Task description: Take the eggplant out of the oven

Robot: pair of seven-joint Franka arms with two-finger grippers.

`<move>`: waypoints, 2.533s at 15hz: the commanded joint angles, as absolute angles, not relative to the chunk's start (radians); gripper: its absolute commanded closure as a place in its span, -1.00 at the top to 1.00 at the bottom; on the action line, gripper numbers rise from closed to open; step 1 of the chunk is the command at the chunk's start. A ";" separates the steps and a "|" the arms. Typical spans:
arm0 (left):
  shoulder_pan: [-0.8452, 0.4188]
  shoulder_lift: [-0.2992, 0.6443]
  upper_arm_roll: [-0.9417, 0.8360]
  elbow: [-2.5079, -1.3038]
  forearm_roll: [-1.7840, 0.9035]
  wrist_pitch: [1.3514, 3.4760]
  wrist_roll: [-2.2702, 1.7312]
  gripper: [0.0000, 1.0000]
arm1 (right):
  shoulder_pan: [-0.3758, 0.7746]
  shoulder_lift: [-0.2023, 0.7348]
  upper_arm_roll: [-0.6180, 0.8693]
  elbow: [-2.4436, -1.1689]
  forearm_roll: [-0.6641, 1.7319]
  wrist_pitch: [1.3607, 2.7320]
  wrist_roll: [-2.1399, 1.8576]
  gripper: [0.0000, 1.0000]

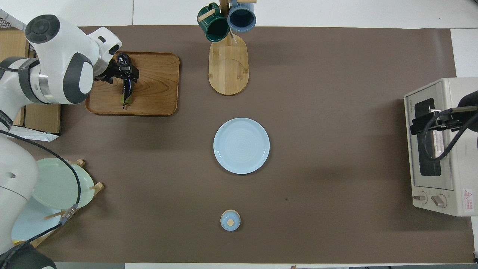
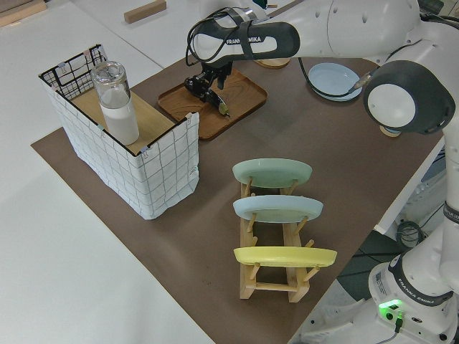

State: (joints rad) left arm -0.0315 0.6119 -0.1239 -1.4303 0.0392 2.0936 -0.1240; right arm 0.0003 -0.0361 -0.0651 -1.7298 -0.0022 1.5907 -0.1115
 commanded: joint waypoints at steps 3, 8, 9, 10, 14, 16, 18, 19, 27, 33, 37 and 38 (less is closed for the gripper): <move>0.014 0.422 -0.112 -1.436 -0.002 1.929 -0.126 1.00 | 0.012 -0.048 -0.081 -1.718 0.023 1.568 -0.091 1.00; 0.014 0.217 -0.109 -1.446 0.000 1.702 -0.156 1.00 | 0.008 -0.057 -0.072 -1.724 0.025 1.571 -0.091 1.00; 0.014 0.177 -0.109 -1.457 0.000 1.654 -0.155 1.00 | 0.008 -0.058 -0.072 -1.729 0.025 1.569 -0.091 1.00; 0.012 0.140 -0.109 -1.476 0.002 1.614 -0.155 1.00 | 0.008 -0.058 -0.072 -1.729 0.025 1.569 -0.091 1.00; 0.003 0.013 -0.109 -1.601 0.000 1.513 -0.156 1.00 | 0.008 -0.058 -0.072 -1.729 0.025 1.569 -0.091 1.00; -0.017 -0.024 -0.106 -1.682 -0.002 1.557 -0.158 1.00 | 0.008 -0.058 -0.072 -1.729 0.025 1.569 -0.091 1.00; -0.054 -0.031 -0.063 -1.706 -0.026 1.611 -0.158 1.00 | 0.008 -0.058 -0.072 -1.729 0.025 1.569 -0.091 1.00; -0.061 -0.026 -0.048 -1.695 -0.058 1.612 -0.158 1.00 | 0.008 -0.058 -0.072 -1.729 0.025 1.569 -0.091 1.00; -0.094 -0.020 -0.040 -1.649 -0.063 1.551 -0.155 1.00 | 0.008 -0.058 -0.072 -1.730 0.025 1.569 -0.091 1.00; -0.098 -0.084 -0.040 -1.723 -0.064 1.569 -0.152 1.00 | 0.008 -0.057 -0.072 -1.730 0.025 1.569 -0.091 1.00; -0.089 -0.078 -0.041 -1.712 -0.052 1.565 -0.118 1.00 | 0.008 -0.057 -0.072 -1.730 0.025 1.569 -0.091 1.00; -0.089 -0.077 -0.043 -1.712 -0.049 1.565 -0.107 1.00 | 0.008 -0.057 -0.072 -1.730 0.025 1.569 -0.091 1.00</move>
